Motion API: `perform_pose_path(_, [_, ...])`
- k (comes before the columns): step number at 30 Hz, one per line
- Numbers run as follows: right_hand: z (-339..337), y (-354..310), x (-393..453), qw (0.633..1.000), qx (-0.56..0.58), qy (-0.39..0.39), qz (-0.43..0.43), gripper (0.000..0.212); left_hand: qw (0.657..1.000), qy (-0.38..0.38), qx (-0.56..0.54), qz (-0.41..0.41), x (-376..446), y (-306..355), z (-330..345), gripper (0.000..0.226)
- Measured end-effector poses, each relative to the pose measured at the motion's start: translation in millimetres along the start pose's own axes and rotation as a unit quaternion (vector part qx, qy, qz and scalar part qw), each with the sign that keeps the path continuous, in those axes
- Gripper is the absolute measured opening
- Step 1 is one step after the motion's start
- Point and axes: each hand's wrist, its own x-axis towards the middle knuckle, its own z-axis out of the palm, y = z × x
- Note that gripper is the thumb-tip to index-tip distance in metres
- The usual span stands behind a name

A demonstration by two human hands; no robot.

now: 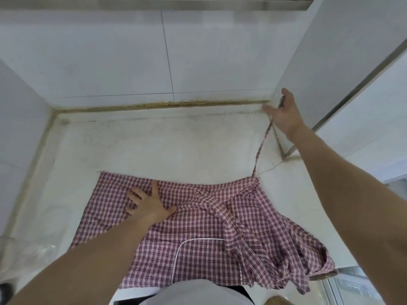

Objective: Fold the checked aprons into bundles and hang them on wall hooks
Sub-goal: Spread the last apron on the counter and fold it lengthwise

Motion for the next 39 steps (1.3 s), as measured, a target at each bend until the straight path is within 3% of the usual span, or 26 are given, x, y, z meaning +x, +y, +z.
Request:
perform_pose_path(3, [24, 27, -40, 0.964, -0.237, 0.028, -0.118, 0.062, 1.0, -0.001, -0.001, -0.003, 0, 2, -1, 0.129])
perform_pose_path(6, [60, 58, -102, 0.947, -0.279, 0.002, -0.16, 0.043, 1.0, -0.005, -0.001, -0.006, -1, 4, -3, 0.129])
perform_pose_path(8, [76, 71, -146, 0.934, -0.324, -0.117, -0.094, 0.03, 1.0, -0.005, -0.001, -0.007, 0, 5, -3, 0.129])
perform_pose_path(11, [92, 89, -188, 0.849, -0.363, -0.379, 0.06, 0.048, 1.0, -0.005, 0.002, -0.012, 1, 5, -5, 0.13])
perform_pose_path(13, [96, 102, -201, 0.832, -0.327, -0.437, 0.101, 0.038, 1.0, -0.004, 0.003, -0.014, 1, 5, -4, 0.131])
perform_pose_path(15, [87, 110, -196, 0.857, -0.231, -0.427, 0.171, 0.025, 1.0, -0.003, 0.007, -0.009, 0, 3, -4, 0.131])
perform_pose_path(17, [65, 111, -176, 0.859, -0.061, -0.425, 0.277, 0.035, 1.0, -0.004, 0.014, -0.006, -1, 0, -5, 0.131])
perform_pose_path(19, [38, 112, -150, 0.851, 0.026, -0.428, 0.304, 0.048, 1.0, -0.012, 0.017, -0.004, -2, -2, -7, 0.131])
perform_pose_path(23, [20, 101, -111, 0.917, -0.125, -0.322, 0.2, 0.042, 1.0, -0.013, 0.007, 0.001, -5, -4, -7, 0.132])
perform_pose_path(26, [38, 106, -100, 0.924, -0.313, -0.205, 0.082, 0.032, 1.0, -0.005, -0.011, 0.007, -7, -7, -5, 0.132])
perform_pose_path(28, [54, 114, -101, 0.936, -0.314, -0.15, 0.056, 0.029, 1.0, -0.001, -0.017, 0.011, -7, -9, -3, 0.13])
perform_pose_path(32, [75, 128, -107, 0.944, -0.244, -0.2, 0.096, 0.034, 0.999, 0.003, -0.035, -0.016, -4, -25, -1, 0.128])
perform_pose_path(36, [68, 135, -119, 0.898, -0.212, -0.338, 0.184, 0.044, 0.998, -0.01, -0.042, -0.035, 2, -46, -4, 0.129])
perform_pose_path(37, [68, 133, -120, 0.891, -0.242, -0.344, 0.171, 0.048, 0.998, -0.015, -0.041, -0.037, 3, -50, -5, 0.13])
perform_pose_path(39, [74, 133, -118, 0.926, -0.273, -0.236, 0.114, 0.049, 0.998, -0.025, -0.04, -0.045, 6, -51, -8, 0.133])
